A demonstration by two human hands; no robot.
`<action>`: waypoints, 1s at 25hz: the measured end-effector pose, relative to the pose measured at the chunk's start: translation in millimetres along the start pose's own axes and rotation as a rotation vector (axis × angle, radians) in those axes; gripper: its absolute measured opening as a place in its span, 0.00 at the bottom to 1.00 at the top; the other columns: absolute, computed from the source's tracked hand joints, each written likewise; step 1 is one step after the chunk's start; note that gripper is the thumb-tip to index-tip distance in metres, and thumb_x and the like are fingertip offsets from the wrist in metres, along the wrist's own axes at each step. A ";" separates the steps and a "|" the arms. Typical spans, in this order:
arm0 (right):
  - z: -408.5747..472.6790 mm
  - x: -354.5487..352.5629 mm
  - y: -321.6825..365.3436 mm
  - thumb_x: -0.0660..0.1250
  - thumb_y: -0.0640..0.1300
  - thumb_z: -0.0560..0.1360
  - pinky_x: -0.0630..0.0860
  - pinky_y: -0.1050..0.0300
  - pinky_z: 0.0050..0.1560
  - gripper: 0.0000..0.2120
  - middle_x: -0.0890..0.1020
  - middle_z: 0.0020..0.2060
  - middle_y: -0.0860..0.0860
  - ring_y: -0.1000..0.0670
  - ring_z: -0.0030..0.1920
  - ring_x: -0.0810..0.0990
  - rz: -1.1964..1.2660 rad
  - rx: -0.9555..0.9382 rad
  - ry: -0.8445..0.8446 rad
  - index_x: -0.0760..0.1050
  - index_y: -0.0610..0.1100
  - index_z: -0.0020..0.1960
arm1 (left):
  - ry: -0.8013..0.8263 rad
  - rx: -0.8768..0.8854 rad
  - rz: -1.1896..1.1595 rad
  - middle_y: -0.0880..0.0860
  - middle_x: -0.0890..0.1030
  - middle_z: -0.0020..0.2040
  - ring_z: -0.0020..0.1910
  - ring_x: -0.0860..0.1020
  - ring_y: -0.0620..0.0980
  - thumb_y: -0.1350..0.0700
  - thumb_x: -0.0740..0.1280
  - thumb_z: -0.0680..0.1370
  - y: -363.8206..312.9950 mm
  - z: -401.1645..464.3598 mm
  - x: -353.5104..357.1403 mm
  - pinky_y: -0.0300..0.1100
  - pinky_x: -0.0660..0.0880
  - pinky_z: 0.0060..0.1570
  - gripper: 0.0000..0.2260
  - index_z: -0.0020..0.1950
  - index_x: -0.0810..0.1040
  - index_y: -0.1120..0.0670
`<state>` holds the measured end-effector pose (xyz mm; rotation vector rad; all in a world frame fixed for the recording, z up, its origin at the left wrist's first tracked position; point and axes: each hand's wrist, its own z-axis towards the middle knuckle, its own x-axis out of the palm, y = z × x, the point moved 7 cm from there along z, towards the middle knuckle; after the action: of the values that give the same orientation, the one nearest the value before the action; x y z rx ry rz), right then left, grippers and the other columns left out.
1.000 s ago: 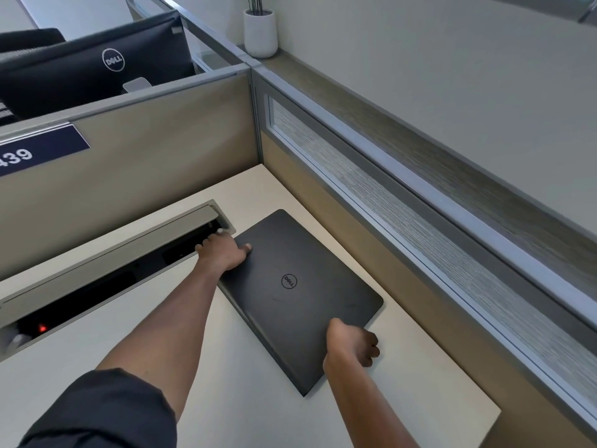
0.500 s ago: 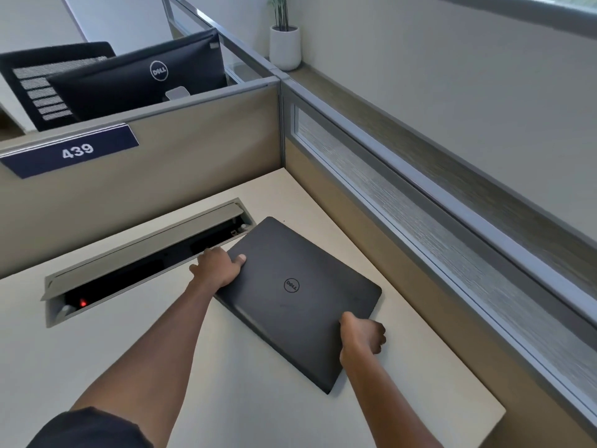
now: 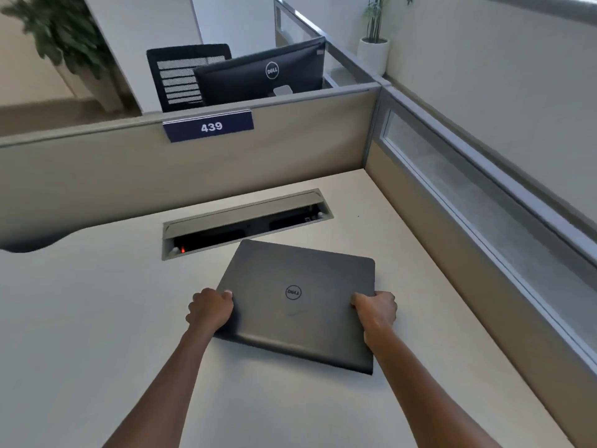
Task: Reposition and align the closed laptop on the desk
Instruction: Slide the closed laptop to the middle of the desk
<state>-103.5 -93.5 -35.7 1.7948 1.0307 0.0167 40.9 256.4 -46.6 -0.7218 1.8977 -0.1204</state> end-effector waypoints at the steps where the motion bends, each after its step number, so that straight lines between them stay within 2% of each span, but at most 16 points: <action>1: -6.2 11.8 5.0 0.70 0.38 0.64 0.85 0.42 0.47 0.03 0.84 0.41 0.43 0.39 0.42 0.84 -0.026 -0.031 0.042 0.77 0.41 0.37 | 0.003 -0.025 -0.028 0.65 0.75 0.65 0.63 0.73 0.67 0.47 0.60 0.80 20.4 -4.1 -5.7 0.57 0.72 0.63 0.23 0.65 0.73 0.66; 6: -28.8 68.7 19.7 0.69 0.37 0.66 0.85 0.38 0.44 0.05 0.85 0.40 0.39 0.38 0.41 0.85 -0.163 -0.145 0.272 0.79 0.36 0.41 | 0.013 -0.114 -0.151 0.66 0.78 0.59 0.58 0.76 0.66 0.48 0.60 0.81 108.7 -27.1 -20.2 0.56 0.76 0.58 0.21 0.59 0.75 0.67; 10: -41.6 106.4 26.9 0.68 0.36 0.64 0.84 0.40 0.37 0.07 0.85 0.37 0.38 0.37 0.37 0.86 -0.237 -0.217 0.368 0.80 0.34 0.41 | -0.014 -0.132 -0.186 0.66 0.81 0.51 0.51 0.79 0.65 0.50 0.62 0.80 149.9 -40.4 -26.1 0.51 0.75 0.49 0.18 0.47 0.76 0.66; 13: -47.5 126.2 28.3 0.69 0.37 0.66 0.84 0.42 0.39 0.05 0.85 0.38 0.39 0.40 0.36 0.85 -0.270 -0.242 0.410 0.79 0.37 0.41 | -0.049 -0.152 -0.191 0.65 0.82 0.50 0.50 0.79 0.65 0.49 0.63 0.80 163.4 -40.2 -33.9 0.49 0.74 0.45 0.19 0.49 0.77 0.67; 16: -46.3 142.5 28.6 0.70 0.37 0.67 0.84 0.39 0.41 0.07 0.85 0.40 0.38 0.37 0.40 0.85 -0.307 -0.261 0.432 0.79 0.35 0.43 | -0.092 -0.158 -0.202 0.66 0.82 0.50 0.50 0.79 0.66 0.50 0.64 0.79 169.2 -38.1 -42.3 0.49 0.74 0.46 0.19 0.50 0.78 0.68; 19: -40.5 154.9 29.0 0.69 0.37 0.66 0.83 0.38 0.39 0.08 0.85 0.40 0.37 0.35 0.41 0.86 -0.332 -0.263 0.441 0.80 0.34 0.43 | -0.150 -0.145 -0.256 0.66 0.82 0.47 0.47 0.80 0.66 0.53 0.65 0.79 170.9 -37.0 -44.1 0.50 0.75 0.44 0.17 0.46 0.78 0.68; 25: -31.0 161.6 30.1 0.71 0.39 0.68 0.85 0.46 0.41 0.04 0.86 0.39 0.42 0.42 0.38 0.85 -0.421 -0.281 0.479 0.80 0.39 0.41 | -0.224 -0.152 -0.331 0.66 0.82 0.43 0.44 0.80 0.66 0.56 0.66 0.78 174.6 -35.1 -42.1 0.52 0.76 0.45 0.14 0.43 0.78 0.68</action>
<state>4.0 30.8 -66.8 1.3171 1.6445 0.3286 -52.6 412.3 -66.6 -1.1044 1.5744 -0.0990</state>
